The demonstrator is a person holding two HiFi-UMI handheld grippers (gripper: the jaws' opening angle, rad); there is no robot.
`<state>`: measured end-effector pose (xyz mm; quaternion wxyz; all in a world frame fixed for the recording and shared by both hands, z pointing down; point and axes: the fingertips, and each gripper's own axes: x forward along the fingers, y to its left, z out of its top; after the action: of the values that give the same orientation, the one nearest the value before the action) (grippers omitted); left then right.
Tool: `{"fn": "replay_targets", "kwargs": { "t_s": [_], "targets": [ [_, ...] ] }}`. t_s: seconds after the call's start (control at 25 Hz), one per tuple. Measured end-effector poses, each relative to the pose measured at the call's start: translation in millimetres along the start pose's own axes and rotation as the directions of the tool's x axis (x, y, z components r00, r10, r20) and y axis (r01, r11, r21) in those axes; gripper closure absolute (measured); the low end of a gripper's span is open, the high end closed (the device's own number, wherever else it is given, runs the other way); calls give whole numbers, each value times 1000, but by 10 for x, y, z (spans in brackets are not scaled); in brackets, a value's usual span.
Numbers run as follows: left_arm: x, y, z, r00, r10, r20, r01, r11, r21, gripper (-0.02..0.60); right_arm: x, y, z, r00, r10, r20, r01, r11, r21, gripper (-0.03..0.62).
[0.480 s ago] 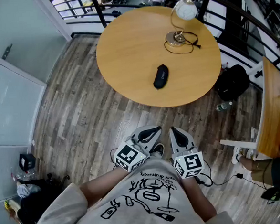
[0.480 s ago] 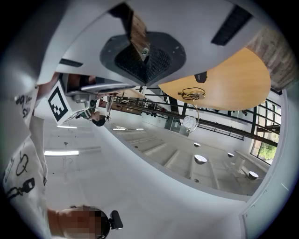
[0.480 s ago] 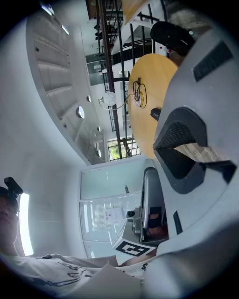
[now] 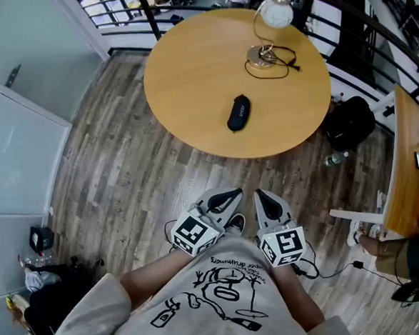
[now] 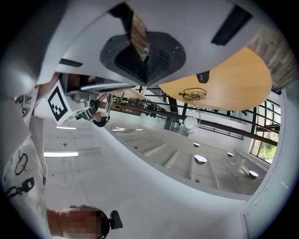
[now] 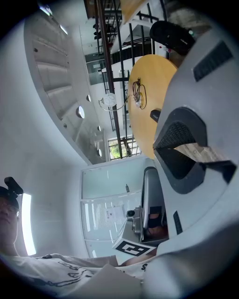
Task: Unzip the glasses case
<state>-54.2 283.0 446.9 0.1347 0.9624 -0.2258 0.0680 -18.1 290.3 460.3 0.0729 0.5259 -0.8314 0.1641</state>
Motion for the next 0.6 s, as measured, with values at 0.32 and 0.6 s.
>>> {"fn": "replay_targets", "kwargs": {
  "t_s": [0.32, 0.6],
  "targets": [
    [146, -169, -84, 1000, 0, -14, -1, 1000, -6, 574, -167, -130, -84, 1000, 1, 0, -1, 1000, 13, 571],
    [197, -357, -159, 1000, 2, -20, -2, 1000, 2, 574, -328, -197, -205, 1000, 3, -4, -3, 1000, 27, 569]
  ]
}}
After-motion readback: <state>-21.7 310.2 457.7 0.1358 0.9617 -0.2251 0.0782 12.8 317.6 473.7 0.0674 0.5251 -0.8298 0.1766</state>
